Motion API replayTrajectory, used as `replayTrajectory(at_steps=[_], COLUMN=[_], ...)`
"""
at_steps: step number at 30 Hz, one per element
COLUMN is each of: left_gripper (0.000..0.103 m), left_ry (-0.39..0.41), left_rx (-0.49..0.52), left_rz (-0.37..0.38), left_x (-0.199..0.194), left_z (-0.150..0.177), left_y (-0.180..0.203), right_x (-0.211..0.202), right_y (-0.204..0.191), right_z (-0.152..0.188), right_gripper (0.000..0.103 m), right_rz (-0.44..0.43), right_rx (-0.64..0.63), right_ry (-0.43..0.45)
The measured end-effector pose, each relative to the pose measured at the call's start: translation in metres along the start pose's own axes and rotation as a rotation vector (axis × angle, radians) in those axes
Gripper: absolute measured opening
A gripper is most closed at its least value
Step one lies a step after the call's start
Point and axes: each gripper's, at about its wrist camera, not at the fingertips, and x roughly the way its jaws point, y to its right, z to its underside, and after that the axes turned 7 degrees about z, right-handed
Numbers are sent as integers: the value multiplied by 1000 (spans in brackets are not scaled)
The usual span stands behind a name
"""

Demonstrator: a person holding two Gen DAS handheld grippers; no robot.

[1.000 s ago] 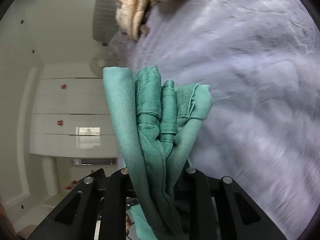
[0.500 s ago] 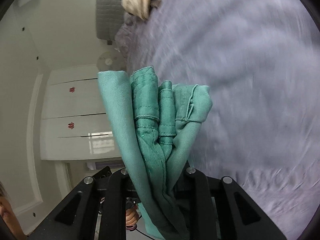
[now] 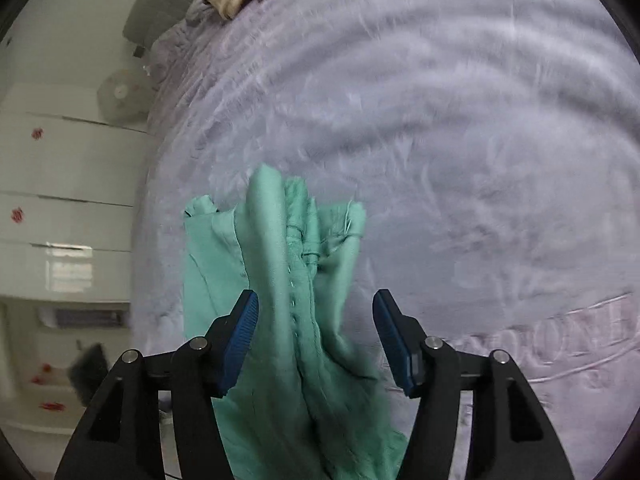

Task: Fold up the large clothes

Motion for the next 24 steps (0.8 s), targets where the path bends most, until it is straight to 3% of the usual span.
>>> replayTrajectory(at_steps=[2, 3, 4, 5, 6, 9, 11, 13, 19, 20, 22, 24], left_gripper=[60, 60, 60, 60, 60, 62, 86, 86, 86, 86, 86, 86], left_ry=[52, 77, 89, 96, 93, 78, 97, 92, 75, 72, 64, 53], left_rx=[-30, -60, -78, -96, -107, -107, -100, -105, -92, -89, -83, -71], left_rz=[-52, -71, -77, -92, -120, -170, -219, -225, -275, -260, -243, -222], left_x=[5, 12, 29, 41, 52, 81, 87, 84, 46, 38, 34, 30], left_z=[-18, -27, -40, -44, -48, -53, -52, -45, -21, -14, -7, 6], left_y=[-2, -6, 8, 8, 4, 3, 3, -3, 10, 16, 31, 45], right_x=[-1, 7, 14, 21, 25, 49, 60, 57, 12, 3, -14, -26], right_y=[-7, -15, -16, -13, -16, 0, 16, 28, 27, 24, 16, 9], right_z=[-5, -11, -12, -15, -15, -21, -20, -19, 2, 9, 27, 43], right_gripper=[64, 57, 30, 17, 14, 14, 15, 18, 28, 31, 50, 52], right_rz=[-23, -25, -22, 21, 63, 135, 107, 57, 37, 28, 19, 28], right_rx=[-40, -65, -87, -117, -135, -121, -77, -37, -38, -53, -89, -123], right_ry=[1, -8, -19, -33, -35, -58, -77, -84, -93, -99, -119, -132])
